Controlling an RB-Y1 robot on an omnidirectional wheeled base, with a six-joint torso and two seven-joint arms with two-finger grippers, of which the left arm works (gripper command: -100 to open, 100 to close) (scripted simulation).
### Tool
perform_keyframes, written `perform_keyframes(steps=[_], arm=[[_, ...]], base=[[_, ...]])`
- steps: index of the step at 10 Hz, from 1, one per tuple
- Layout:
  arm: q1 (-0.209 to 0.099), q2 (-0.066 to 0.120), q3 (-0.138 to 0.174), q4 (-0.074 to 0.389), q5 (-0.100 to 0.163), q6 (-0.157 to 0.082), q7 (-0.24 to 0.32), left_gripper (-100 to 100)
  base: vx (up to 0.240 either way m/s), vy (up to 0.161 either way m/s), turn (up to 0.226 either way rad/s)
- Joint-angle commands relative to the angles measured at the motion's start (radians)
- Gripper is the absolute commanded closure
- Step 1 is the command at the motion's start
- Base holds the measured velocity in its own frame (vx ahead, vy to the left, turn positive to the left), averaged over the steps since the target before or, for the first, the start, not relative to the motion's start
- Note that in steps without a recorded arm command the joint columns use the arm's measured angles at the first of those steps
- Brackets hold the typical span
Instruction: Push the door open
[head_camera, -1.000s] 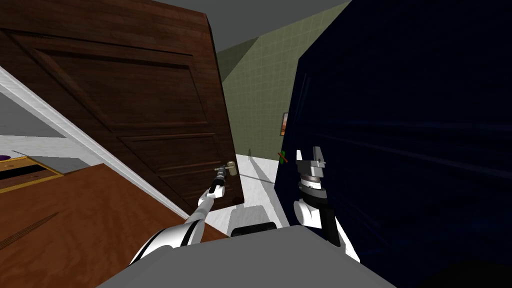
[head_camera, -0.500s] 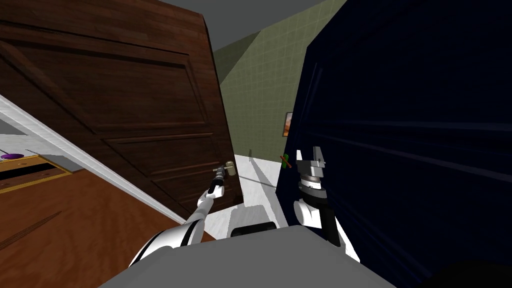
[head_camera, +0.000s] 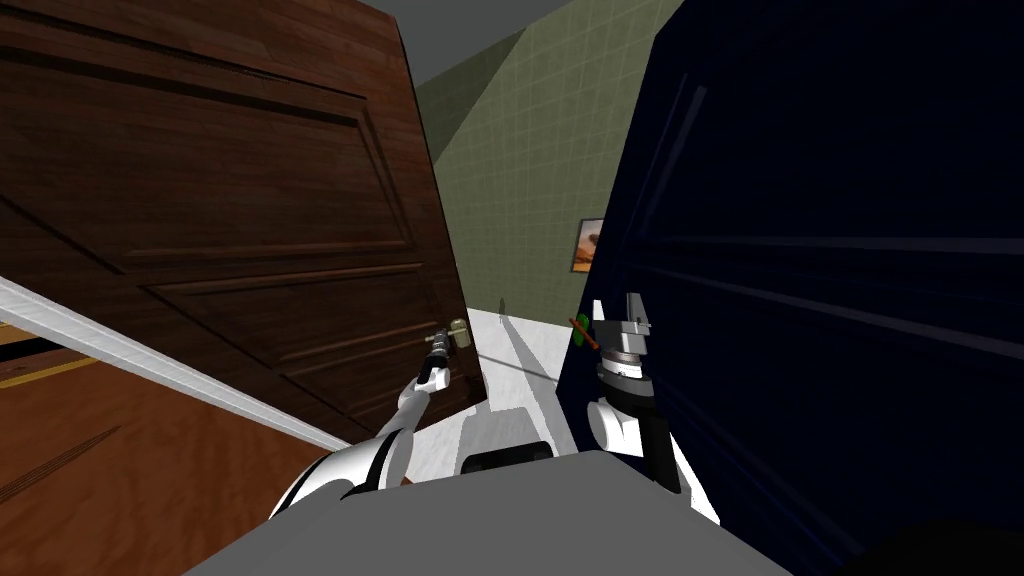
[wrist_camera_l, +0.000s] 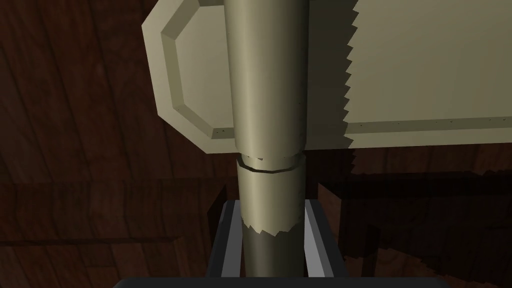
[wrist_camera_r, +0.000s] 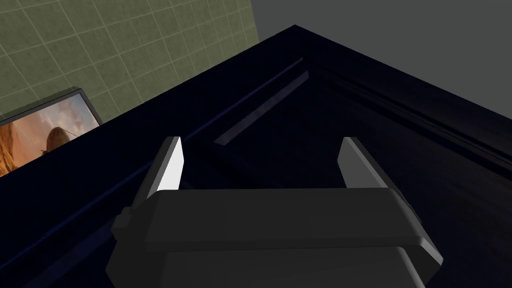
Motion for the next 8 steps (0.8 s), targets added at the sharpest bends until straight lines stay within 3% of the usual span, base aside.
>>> perform_keyframes(steps=[1,2,3,7,8], arm=[[0.018,0.007,0.015,-0.035,0.004,0.010,-0.014,100],[0.012,0.001,0.038,-0.033,0.011,0.005,-0.041,100],[0.012,0.001,0.038,-0.033,0.011,0.005,-0.041,100],[-0.003,-0.018,0.096,-0.029,0.030,-0.008,-0.110,100],[-0.003,-0.018,0.096,-0.029,0.030,-0.008,-0.110,100]], base=[[0.107,0.000,0.019],[0.123,-0.005,0.080],[0.124,0.003,0.069],[0.169,-0.006,0.082],[0.125,-0.005,0.051]])
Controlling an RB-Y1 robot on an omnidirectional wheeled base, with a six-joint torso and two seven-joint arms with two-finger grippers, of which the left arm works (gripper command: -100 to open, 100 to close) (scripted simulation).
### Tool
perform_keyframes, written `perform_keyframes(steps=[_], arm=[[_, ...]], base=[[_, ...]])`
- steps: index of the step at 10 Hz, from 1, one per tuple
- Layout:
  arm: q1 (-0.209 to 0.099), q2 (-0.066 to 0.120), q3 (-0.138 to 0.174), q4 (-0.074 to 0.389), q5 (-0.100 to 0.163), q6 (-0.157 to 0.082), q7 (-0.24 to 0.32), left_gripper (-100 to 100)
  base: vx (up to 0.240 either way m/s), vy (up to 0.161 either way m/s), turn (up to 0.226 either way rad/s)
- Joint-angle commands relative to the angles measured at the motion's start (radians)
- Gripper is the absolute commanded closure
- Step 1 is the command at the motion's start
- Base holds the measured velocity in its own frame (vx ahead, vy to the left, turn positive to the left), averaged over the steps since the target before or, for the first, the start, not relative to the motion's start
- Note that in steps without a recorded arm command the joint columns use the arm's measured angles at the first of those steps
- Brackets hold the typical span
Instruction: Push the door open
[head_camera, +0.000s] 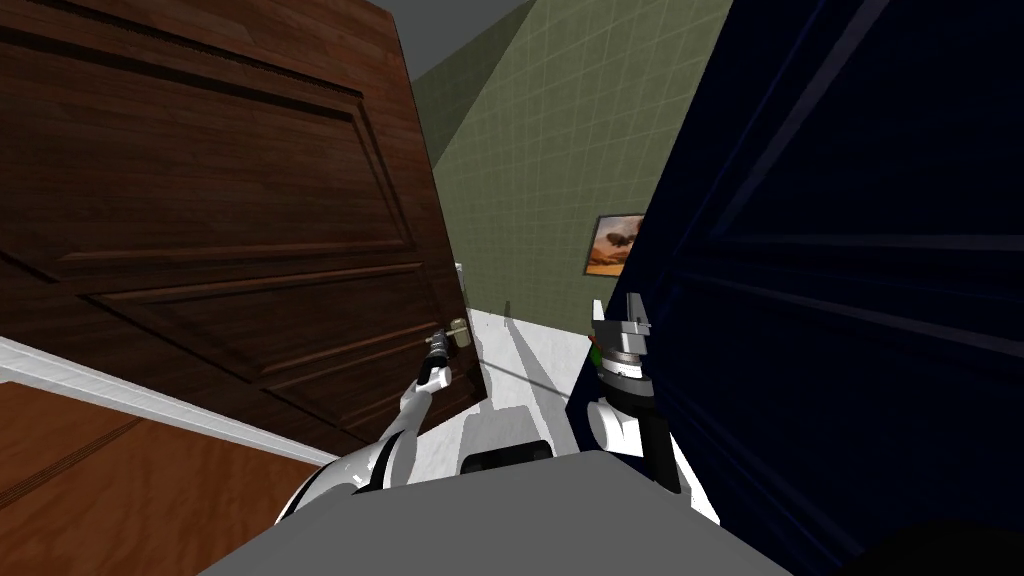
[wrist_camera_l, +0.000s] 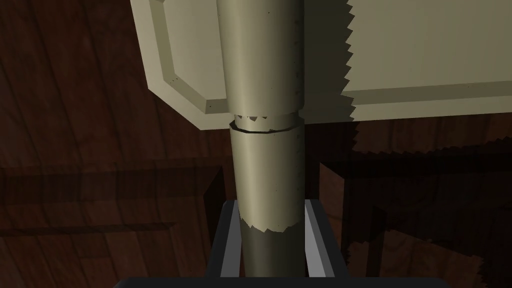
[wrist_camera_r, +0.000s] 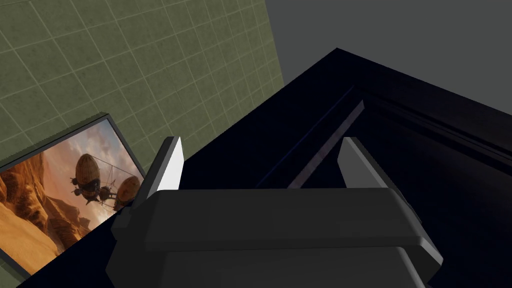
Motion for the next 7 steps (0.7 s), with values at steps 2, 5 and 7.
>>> perform_keyframes(steps=[2,5,7], arm=[[-0.023,0.015,0.043,0.028,0.013,-0.030,-0.033,100],[-0.028,0.008,0.060,0.029,0.019,-0.034,-0.054,100],[-0.034,-0.005,0.085,0.031,0.027,-0.040,-0.084,100]], base=[[0.110,0.009,0.043],[0.094,-0.005,0.046],[0.088,-0.011,0.076]])
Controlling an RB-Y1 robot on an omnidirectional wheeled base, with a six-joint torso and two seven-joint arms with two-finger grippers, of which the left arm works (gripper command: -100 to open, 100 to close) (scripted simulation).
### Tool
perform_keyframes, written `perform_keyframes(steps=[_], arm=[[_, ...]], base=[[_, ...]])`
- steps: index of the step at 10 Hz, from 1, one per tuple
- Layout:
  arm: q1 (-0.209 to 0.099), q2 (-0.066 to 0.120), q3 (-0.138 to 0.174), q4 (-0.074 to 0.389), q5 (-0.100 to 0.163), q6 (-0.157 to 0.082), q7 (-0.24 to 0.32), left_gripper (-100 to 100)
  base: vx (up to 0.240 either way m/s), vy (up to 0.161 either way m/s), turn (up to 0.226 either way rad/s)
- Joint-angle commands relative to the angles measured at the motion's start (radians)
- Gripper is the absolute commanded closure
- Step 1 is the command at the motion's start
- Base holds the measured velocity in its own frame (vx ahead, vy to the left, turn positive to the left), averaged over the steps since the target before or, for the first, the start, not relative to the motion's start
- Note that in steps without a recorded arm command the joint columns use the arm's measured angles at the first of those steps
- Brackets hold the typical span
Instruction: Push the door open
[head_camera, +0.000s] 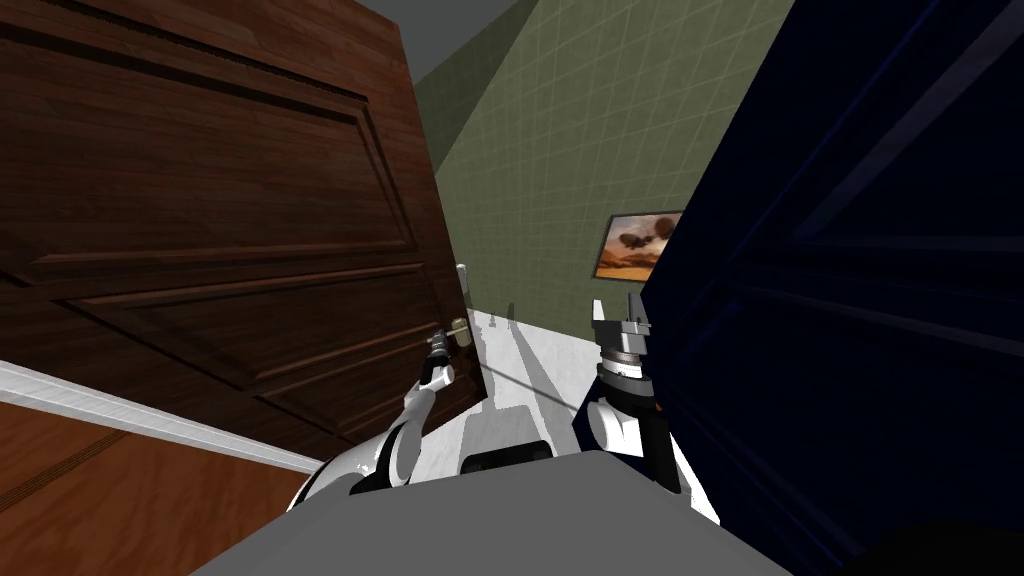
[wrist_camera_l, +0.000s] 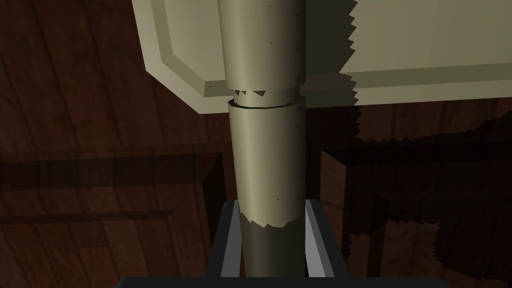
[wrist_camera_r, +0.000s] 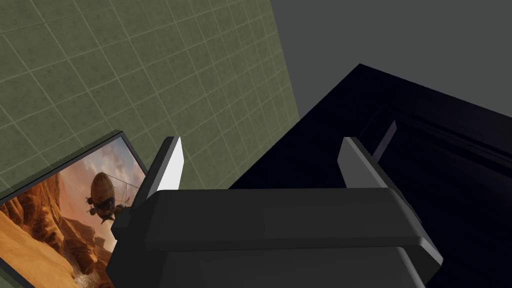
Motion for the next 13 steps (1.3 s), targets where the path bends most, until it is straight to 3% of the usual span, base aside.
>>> perform_keyframes(steps=[1,5,6,7,13], arm=[[0.009,0.015,0.018,-0.038,0.005,0.011,-0.012,100],[0.009,0.015,0.018,-0.038,0.005,0.011,-0.012,100],[0.002,0.001,0.043,-0.036,0.013,0.005,-0.041,100],[0.002,0.001,0.043,-0.036,0.013,0.005,-0.041,100],[-0.018,-0.062,0.125,-0.029,0.039,-0.014,-0.138,100]], base=[[0.074,-0.025,0.014],[0.009,0.006,-0.006],[0.094,-0.011,0.081],[0.116,-0.031,0.064],[0.174,-0.046,0.099]])
